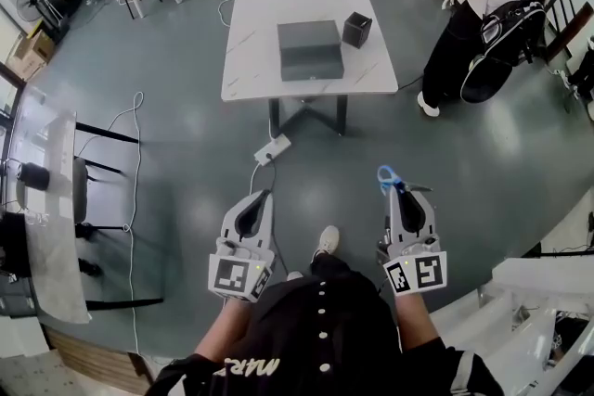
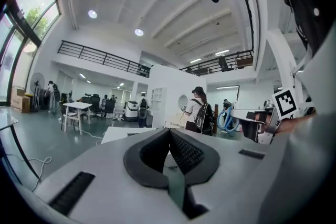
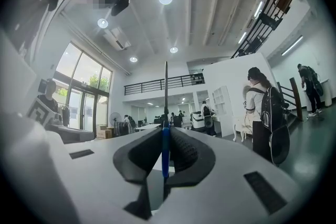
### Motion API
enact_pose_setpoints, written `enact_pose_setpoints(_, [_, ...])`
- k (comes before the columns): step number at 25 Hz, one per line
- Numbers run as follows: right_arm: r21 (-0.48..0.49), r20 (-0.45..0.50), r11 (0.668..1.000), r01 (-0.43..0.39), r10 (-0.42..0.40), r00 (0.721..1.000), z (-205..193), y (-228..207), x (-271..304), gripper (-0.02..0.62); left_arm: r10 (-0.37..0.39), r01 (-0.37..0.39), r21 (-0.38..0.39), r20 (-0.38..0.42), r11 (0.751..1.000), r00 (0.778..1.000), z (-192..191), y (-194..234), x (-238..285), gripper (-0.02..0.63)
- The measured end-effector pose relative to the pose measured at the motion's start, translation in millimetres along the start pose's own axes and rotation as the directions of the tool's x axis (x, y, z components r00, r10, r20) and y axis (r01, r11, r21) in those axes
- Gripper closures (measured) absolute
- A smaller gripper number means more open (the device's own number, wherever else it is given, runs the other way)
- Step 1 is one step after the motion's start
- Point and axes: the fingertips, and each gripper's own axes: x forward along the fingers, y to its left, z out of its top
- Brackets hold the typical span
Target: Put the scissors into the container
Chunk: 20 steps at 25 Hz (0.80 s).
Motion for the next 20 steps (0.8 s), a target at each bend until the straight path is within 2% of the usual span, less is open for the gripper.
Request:
enact_pose_setpoints(13, [0.021,0.030,1.000,-0.007,0.007,1.000,4,-62,61,0.543,0.018,-0.018,0.024,0.002,1.000,1.000,9,6,82,0.580])
enact_pose_setpoints(20, [0.023,0.029,0.999,-0.045,0.044,0.999,1,-86,88,0.543,0.059,-0.059,0.024,0.006,0.998,0.998,11,10,113,0.580])
